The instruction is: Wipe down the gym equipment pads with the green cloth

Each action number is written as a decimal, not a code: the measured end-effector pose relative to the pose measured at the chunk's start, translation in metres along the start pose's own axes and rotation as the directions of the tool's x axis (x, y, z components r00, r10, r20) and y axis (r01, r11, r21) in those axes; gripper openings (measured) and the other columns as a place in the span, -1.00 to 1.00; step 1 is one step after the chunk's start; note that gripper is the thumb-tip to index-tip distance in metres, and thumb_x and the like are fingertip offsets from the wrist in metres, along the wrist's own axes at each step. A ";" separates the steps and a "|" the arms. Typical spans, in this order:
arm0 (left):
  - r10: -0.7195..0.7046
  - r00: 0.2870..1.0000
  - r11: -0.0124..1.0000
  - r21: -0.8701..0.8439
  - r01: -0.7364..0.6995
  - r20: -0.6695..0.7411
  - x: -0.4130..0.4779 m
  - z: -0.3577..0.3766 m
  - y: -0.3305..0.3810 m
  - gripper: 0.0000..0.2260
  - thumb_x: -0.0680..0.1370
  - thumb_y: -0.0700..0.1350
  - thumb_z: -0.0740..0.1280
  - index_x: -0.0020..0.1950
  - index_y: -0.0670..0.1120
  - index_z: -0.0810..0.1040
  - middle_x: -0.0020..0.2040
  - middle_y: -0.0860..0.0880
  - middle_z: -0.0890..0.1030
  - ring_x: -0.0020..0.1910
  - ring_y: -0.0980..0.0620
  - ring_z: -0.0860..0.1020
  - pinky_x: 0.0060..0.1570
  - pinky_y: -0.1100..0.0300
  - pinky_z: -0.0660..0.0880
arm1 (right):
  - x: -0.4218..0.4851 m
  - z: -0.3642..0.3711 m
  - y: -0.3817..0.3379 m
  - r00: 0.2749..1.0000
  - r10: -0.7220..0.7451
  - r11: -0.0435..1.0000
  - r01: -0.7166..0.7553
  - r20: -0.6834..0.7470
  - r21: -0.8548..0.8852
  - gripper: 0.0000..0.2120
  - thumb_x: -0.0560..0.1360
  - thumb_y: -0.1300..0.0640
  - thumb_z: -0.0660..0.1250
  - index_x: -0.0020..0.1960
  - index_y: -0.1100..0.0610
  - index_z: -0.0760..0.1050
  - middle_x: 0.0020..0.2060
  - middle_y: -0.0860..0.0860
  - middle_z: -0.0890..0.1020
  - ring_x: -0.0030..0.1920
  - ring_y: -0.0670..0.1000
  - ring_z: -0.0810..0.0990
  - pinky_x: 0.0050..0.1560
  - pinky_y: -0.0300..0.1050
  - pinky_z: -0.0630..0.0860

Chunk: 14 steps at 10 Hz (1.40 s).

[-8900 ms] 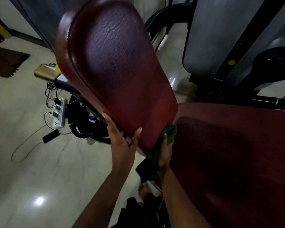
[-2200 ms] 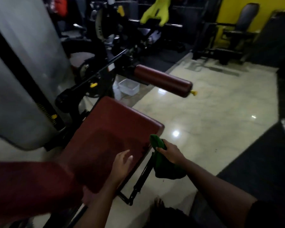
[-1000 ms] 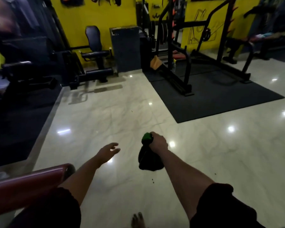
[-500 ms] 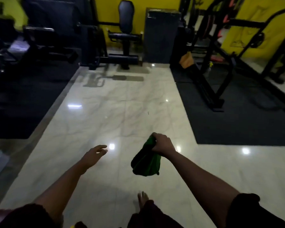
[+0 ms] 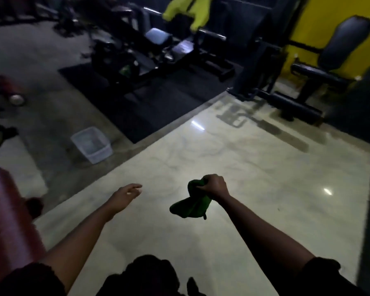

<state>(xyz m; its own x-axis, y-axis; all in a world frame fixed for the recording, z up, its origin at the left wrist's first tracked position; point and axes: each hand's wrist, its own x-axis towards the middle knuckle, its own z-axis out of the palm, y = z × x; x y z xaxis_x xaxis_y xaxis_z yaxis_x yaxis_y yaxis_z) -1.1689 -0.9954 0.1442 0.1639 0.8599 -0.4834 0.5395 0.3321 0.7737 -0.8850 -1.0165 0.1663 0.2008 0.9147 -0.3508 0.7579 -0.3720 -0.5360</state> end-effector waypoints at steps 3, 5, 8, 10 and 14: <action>-0.125 0.936 0.986 -0.147 0.079 -0.330 0.105 -0.128 -0.010 -0.71 0.59 -0.12 0.21 0.30 -0.12 0.46 0.23 -0.08 0.52 0.25 -0.06 0.47 0.17 0.15 0.37 | 0.187 0.040 -0.165 0.971 -0.069 0.952 -0.004 0.228 0.305 -0.64 0.31 -0.04 0.52 -0.41 0.11 0.40 -0.42 -0.01 0.50 -0.43 -0.05 0.56 -0.45 -0.24 0.50; -0.225 0.866 0.969 -0.197 0.151 -0.447 0.174 -0.232 -0.018 -0.67 0.57 -0.17 0.24 0.32 -0.23 0.44 0.30 -0.20 0.50 0.27 -0.11 0.48 0.15 0.16 0.37 | 0.288 0.091 -0.287 0.942 -0.148 0.981 0.101 0.300 0.167 -0.72 0.33 -0.05 0.48 -0.31 0.09 0.46 -0.20 0.09 0.60 -0.12 0.08 0.61 -0.11 -0.04 0.56; -0.315 0.797 0.946 -0.237 0.221 -0.515 0.255 -0.353 -0.026 -0.67 0.56 -0.17 0.25 0.31 -0.23 0.44 0.31 -0.20 0.49 0.28 -0.12 0.46 0.12 0.19 0.36 | 0.409 0.143 -0.443 0.930 -0.188 0.975 0.139 0.314 0.173 -0.69 0.36 -0.04 0.45 -0.12 0.21 0.53 -0.19 0.10 0.59 -0.22 0.06 0.57 -0.41 -0.20 0.43; -0.364 0.748 0.929 -0.273 0.250 -0.554 0.318 -0.432 -0.038 -0.67 0.54 -0.22 0.28 0.30 -0.27 0.43 0.29 -0.22 0.49 0.23 -0.12 0.49 -0.11 0.35 0.32 | 0.495 0.184 -0.538 0.916 -0.234 0.970 0.200 0.327 0.135 -0.63 0.43 -0.04 0.38 0.04 0.25 0.55 -0.05 0.12 0.63 -0.01 0.12 0.61 0.00 -0.07 0.56; -0.355 0.778 0.934 -0.159 0.320 -0.518 0.398 -0.494 -0.015 -0.55 0.58 -0.10 0.23 0.43 -0.20 0.27 0.46 -0.18 0.29 0.42 -0.11 0.31 0.36 0.17 0.23 | 0.556 0.196 -0.613 0.772 -0.397 0.911 0.398 0.495 0.110 -0.77 0.58 0.10 0.17 0.02 0.19 0.54 -0.13 0.02 0.51 -0.05 0.01 0.49 -0.04 -0.17 0.39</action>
